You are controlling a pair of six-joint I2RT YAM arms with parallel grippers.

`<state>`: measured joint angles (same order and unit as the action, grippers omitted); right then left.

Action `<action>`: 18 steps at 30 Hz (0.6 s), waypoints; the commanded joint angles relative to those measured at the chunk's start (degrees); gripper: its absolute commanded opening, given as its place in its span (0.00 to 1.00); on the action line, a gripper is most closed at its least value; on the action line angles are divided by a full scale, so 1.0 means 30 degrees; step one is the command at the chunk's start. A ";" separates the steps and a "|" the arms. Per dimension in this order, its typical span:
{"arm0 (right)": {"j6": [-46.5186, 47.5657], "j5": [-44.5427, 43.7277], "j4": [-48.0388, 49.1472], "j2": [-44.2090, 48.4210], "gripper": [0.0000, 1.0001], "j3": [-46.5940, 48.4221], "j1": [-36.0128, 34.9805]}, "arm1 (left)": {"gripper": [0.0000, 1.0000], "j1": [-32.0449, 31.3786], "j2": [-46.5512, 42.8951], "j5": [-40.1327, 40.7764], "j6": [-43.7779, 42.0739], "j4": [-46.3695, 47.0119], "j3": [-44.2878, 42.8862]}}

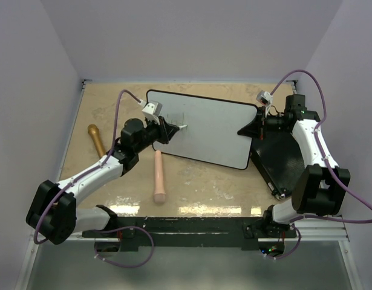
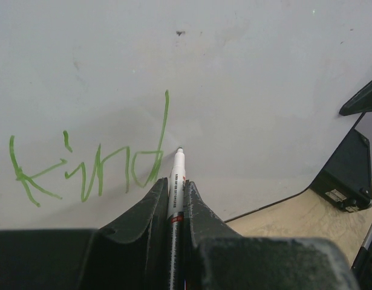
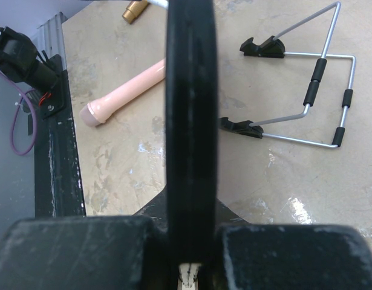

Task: Write a sentence on the whiteboard
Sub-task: Write on the whiteboard at the center of the board.

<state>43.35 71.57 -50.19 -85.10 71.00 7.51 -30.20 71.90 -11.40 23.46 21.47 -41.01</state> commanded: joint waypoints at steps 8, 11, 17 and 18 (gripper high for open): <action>0.0842 -0.0917 -0.0290 0.0301 0.00 0.0327 -0.0159 | 0.00 -0.0042 0.0672 0.0167 -0.0175 0.0254 -0.1768; 0.0842 -0.0917 -0.0290 0.0300 0.00 0.0327 -0.0159 | 0.00 -0.0042 0.0790 -0.0154 -0.0087 0.0342 -0.1739; 0.0842 -0.0917 -0.0290 0.0330 0.00 0.0327 -0.0159 | 0.00 -0.0042 0.1287 -0.0858 0.0089 0.0372 -0.1768; 0.0842 -0.0917 -0.0261 0.0330 0.00 0.0327 -0.0159 | 0.00 -0.0042 0.1317 -0.0859 0.0147 0.0284 -0.1739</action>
<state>43.20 71.44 -50.19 -85.10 71.00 7.57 -30.28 74.59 -14.09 23.49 21.37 -44.27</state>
